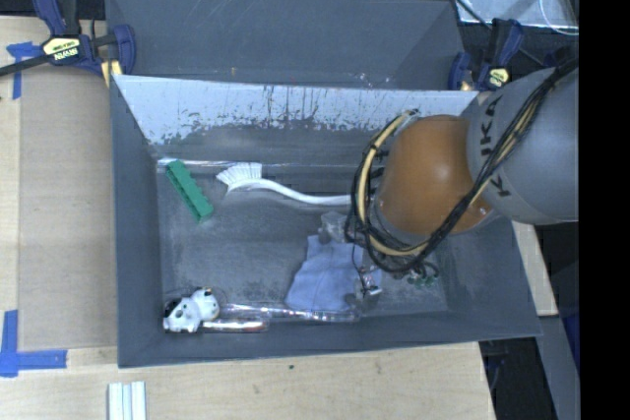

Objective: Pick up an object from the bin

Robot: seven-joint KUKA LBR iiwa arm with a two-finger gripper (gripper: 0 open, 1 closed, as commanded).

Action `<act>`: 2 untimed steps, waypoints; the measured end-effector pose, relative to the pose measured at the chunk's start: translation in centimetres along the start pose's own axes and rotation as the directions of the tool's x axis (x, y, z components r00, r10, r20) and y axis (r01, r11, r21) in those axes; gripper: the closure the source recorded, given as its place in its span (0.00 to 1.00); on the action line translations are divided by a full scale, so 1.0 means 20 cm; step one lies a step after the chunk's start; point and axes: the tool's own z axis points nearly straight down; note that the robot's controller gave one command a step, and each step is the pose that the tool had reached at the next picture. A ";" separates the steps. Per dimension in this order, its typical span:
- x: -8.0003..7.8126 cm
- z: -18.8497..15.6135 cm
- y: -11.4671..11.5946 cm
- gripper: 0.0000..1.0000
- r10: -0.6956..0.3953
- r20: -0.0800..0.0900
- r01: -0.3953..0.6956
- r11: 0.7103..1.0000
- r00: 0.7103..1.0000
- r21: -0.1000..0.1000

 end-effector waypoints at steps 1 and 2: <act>0.02 -0.21 0.06 0.00 0.067 0.005 -0.067 0.998 0.998 0.002; 0.00 0.04 0.01 0.00 -0.018 0.005 0.018 1.000 1.000 0.000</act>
Offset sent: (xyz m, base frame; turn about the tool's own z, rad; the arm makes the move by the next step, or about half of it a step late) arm -0.0018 0.0030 -0.0089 -0.0195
